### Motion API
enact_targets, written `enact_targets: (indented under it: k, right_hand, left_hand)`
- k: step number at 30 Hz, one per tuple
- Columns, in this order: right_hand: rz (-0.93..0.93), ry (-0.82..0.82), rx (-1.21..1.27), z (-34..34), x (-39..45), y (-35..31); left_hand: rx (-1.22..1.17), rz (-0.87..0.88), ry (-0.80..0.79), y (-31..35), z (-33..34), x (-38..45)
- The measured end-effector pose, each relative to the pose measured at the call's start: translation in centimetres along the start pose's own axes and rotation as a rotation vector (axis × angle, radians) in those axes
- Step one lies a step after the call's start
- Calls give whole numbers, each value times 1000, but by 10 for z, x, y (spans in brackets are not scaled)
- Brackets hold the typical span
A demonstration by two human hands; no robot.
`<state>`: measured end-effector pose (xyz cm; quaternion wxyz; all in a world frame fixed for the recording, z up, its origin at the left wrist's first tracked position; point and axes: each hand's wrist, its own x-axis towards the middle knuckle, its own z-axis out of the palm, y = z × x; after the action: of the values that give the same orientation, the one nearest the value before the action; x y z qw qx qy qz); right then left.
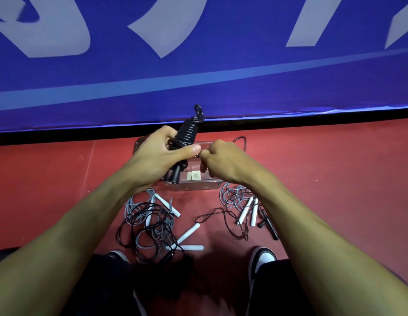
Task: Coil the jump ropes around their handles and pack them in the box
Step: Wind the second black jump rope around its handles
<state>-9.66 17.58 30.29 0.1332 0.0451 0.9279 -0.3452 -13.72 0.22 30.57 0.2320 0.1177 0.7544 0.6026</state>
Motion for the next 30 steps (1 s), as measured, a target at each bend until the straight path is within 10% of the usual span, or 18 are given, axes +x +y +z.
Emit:
enact_targets:
  k: [11, 19, 30]
  right_hand:
    - [-230, 12, 42, 1, -1, -8]
    - [-100, 5, -2, 1, 2, 2]
    - [-301, 24, -109, 7, 0, -5]
  left_hand:
    - [55, 25, 158, -1, -4, 3]
    - [-191, -66, -77, 0, 1, 4]
    - [106, 21, -34, -3, -3, 3]
